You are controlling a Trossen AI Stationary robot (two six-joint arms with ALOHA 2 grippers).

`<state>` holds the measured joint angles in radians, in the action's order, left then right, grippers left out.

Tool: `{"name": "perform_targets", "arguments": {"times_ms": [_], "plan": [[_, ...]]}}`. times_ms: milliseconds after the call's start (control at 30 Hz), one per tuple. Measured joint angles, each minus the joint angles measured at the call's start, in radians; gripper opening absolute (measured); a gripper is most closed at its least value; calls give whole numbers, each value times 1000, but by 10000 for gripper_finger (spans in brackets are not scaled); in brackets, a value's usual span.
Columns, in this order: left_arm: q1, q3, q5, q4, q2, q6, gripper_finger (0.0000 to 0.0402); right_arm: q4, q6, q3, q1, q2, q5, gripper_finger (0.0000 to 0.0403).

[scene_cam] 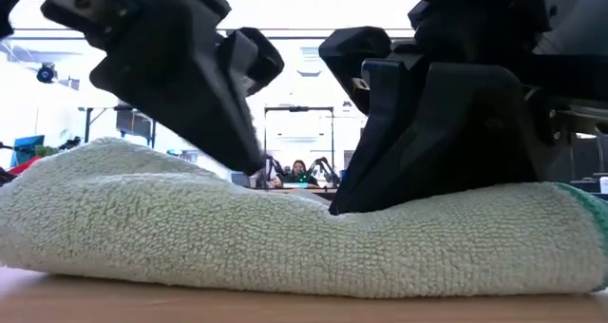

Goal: Roll microfiber towels into tight, uniform cylinder then place into a basket
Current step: Roll the green towel

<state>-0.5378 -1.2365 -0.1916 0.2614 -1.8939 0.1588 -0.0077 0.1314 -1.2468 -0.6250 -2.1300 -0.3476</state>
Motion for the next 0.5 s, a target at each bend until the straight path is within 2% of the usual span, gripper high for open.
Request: {"name": "perform_targets", "arguments": {"times_ms": [167,300,433,500], "plan": [[-40,-1,-32,104,58,-61,0,44,0,14,6,-2,15,9],[-107,-1,-135,115,110,-67,0,58,-23,20,14,-2,29,9],[-195,-11,-246,105,136,-88,0,85,-76,26,33,-2,85,9],[-231,-14,-266,77,137,-89,0,114,-95,34,46,-3,127,9]]}}
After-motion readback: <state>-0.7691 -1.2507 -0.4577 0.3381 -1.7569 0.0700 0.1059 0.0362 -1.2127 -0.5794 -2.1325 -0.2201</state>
